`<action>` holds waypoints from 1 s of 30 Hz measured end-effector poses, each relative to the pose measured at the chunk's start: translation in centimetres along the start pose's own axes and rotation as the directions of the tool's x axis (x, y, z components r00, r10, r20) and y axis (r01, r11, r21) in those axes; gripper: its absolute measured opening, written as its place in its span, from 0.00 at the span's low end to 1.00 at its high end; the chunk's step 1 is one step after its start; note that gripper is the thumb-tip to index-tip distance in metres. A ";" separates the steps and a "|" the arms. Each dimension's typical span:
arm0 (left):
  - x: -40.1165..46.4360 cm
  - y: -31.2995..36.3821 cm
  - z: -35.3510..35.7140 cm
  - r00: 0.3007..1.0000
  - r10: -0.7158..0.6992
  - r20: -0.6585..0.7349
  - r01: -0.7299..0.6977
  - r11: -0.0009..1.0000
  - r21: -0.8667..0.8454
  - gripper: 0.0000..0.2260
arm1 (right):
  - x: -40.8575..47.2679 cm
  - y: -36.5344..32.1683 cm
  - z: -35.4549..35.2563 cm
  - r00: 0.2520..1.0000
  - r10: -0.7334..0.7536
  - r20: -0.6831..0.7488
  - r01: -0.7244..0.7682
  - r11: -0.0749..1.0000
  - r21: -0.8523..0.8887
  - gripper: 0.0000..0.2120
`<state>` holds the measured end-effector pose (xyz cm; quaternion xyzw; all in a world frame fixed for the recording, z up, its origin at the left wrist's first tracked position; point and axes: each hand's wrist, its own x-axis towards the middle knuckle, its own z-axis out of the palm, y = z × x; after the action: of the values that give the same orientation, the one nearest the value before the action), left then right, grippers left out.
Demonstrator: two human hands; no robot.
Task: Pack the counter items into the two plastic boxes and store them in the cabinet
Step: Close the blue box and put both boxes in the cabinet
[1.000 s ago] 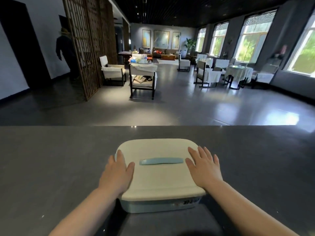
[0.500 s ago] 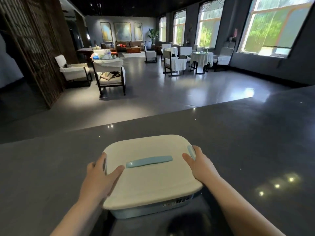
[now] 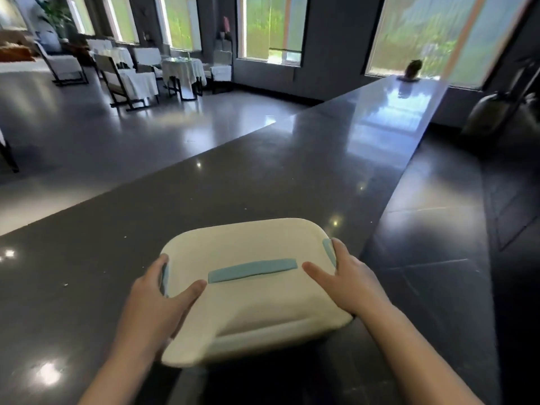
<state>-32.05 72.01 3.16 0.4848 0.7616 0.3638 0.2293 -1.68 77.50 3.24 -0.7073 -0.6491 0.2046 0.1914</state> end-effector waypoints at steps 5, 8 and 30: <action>0.9 7.7 8.7 0.986 0.095 0.137 -0.094 0.995 -0.010 0.38 | 1.4 8.7 -5.7 0.988 0.133 -0.080 -0.132 0.991 0.017 0.48; 1.5 13.1 14.2 0.963 0.181 0.201 -0.171 0.983 -0.065 0.37 | 3.0 14.0 -9.1 0.972 0.204 -0.117 -0.197 0.978 0.073 0.48; 13.6 44.3 51.7 0.737 0.500 0.455 -0.407 0.866 -0.292 0.40 | 22.0 40.9 -28.6 0.690 0.547 -0.474 -0.452 0.837 0.309 0.43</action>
<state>23.81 113.19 4.98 0.7135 0.4953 0.3296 0.3701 49.65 95.83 4.56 -0.8664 -0.3295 0.0933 0.3633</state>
